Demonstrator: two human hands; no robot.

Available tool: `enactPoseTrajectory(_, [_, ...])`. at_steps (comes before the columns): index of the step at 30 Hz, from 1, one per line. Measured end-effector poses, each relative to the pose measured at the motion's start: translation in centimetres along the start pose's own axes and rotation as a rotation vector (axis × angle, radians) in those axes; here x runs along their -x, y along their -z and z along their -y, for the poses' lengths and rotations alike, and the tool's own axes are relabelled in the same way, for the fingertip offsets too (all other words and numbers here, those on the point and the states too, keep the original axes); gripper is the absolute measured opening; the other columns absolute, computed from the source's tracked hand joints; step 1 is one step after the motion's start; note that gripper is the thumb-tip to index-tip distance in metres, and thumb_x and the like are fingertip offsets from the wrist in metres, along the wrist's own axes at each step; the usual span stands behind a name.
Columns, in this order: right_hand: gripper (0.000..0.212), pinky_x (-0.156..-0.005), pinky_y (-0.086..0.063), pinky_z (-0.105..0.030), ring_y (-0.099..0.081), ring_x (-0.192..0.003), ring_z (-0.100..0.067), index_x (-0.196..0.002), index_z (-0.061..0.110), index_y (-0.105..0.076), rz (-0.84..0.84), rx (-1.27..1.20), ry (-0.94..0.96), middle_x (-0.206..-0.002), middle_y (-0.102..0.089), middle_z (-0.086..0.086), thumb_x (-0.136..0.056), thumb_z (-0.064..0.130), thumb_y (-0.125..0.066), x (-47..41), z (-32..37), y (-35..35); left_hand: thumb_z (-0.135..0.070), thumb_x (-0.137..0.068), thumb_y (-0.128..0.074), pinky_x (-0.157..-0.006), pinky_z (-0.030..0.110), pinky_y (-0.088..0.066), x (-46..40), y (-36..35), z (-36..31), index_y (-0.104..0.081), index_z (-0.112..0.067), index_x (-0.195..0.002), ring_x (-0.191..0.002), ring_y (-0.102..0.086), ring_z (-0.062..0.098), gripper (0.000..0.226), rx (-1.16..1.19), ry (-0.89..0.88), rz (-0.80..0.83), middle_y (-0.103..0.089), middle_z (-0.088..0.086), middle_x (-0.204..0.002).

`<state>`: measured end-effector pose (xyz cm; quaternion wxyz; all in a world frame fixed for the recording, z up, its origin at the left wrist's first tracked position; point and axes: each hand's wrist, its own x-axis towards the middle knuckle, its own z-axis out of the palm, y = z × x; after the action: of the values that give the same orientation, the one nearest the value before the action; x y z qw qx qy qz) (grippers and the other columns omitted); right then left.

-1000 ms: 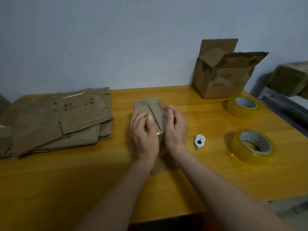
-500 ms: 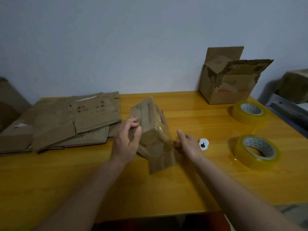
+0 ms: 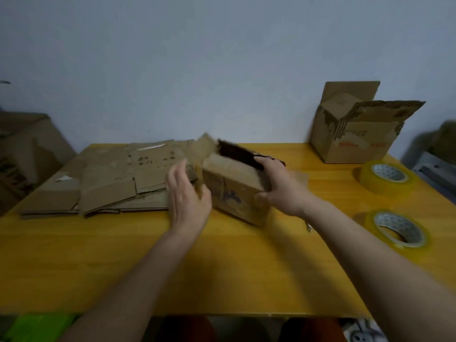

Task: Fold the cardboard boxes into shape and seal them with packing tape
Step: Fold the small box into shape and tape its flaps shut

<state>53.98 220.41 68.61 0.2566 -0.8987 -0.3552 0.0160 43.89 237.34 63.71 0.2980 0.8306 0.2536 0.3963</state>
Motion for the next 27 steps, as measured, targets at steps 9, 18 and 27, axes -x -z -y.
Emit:
enactPoseTrajectory(9, [0.021,-0.064,-0.033,-0.031,-0.048,-0.087,-0.021,-0.092,0.019,-0.046,-0.143,0.187,0.246,-0.095,-0.056,-0.002,-0.085,0.004,-0.059,2.0,-0.8,0.3,-0.025,-0.099,-0.045,-0.095,0.034,-0.045,-2.4,-0.3,-2.4,-0.045,-0.01,-0.134,-0.111,-0.05,0.012,0.038,0.114,-0.29,0.248,-0.053,0.003,-0.124])
enactPoseTrajectory(18, [0.017,-0.108,-0.031,-0.039,-0.041,-0.129,-0.025,-0.101,0.021,-0.065,-0.019,0.317,0.082,-0.133,-0.055,-0.006,-0.087,0.031,-0.063,1.9,-2.2,1.1,-0.066,-0.075,-0.059,-0.113,0.059,-0.012,-3.5,-0.6,-1.6,-0.063,-0.047,-0.108,-0.145,-0.008,0.021,0.039,-0.112,-0.1,0.75,-0.016,-0.008,-0.158])
enactPoseTrajectory(27, [0.075,-0.119,-0.007,-0.05,0.001,-0.147,-0.022,-0.143,0.029,-0.033,-0.077,0.164,-0.005,-0.159,-0.008,0.002,-0.079,0.049,-0.068,3.3,-5.5,-0.4,-0.088,-0.043,-0.05,-0.115,0.058,-0.008,-3.8,-1.7,-1.9,0.01,-0.044,-0.148,-0.146,0.015,0.028,0.129,-0.219,0.054,0.872,0.019,-0.005,-0.159])
